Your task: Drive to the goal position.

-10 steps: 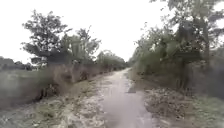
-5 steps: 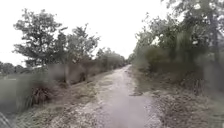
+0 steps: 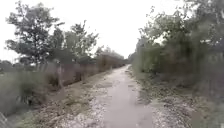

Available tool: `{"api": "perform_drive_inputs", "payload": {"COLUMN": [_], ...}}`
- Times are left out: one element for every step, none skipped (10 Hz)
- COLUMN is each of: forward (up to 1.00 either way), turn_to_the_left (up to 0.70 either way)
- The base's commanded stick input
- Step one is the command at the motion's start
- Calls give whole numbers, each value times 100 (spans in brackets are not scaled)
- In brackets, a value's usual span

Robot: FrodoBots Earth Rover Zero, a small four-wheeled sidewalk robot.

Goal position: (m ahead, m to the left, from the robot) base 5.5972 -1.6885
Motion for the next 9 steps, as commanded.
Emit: {"api": "perform_drive_inputs", "payload": {"forward": [70,70,70,70,70,70,70,70,70], "turn_to_the_left": [0,0,0,0,0,0,0,0,0]}}
